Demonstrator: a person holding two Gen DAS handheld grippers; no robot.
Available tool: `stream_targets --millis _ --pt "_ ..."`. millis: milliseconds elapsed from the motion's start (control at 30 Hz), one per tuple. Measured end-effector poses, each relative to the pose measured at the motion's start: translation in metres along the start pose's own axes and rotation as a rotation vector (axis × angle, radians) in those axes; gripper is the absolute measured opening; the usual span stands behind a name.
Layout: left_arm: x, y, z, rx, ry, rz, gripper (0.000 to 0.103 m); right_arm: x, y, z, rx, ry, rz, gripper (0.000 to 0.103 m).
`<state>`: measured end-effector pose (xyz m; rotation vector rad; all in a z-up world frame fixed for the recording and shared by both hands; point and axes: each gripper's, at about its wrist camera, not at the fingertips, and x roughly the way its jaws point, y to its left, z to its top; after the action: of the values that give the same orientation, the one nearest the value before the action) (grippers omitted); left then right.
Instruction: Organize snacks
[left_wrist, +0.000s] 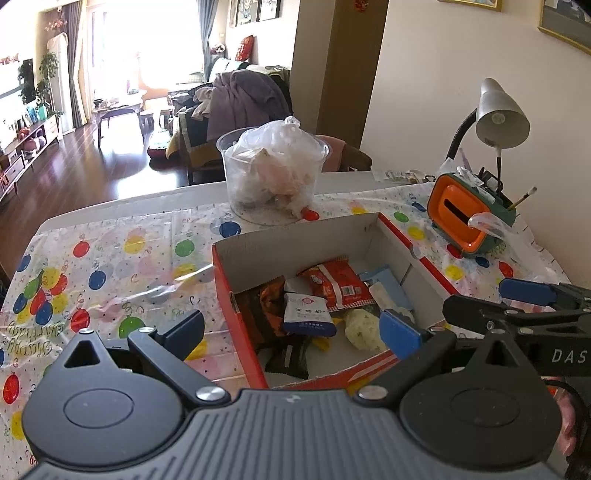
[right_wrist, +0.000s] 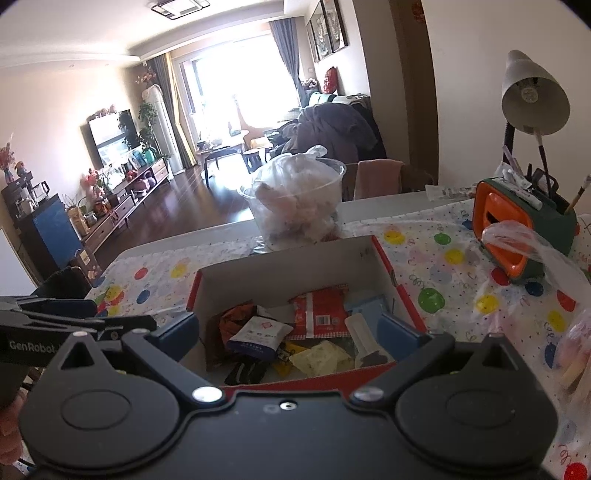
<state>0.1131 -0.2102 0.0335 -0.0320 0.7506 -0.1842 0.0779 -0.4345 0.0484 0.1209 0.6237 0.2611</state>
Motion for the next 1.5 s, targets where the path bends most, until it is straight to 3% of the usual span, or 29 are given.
stream_targets --millis 1067,1500 --pt "-0.017 -0.004 -0.006 -0.004 -0.012 0.005 0.102 -0.014 0.004 -0.011 0.001 -0.014 -0.017 0.103" --pt "-0.026 -0.01 -0.01 -0.02 -0.019 0.027 0.102 -0.015 -0.001 -0.011 -0.017 -0.012 0.013 0.103"
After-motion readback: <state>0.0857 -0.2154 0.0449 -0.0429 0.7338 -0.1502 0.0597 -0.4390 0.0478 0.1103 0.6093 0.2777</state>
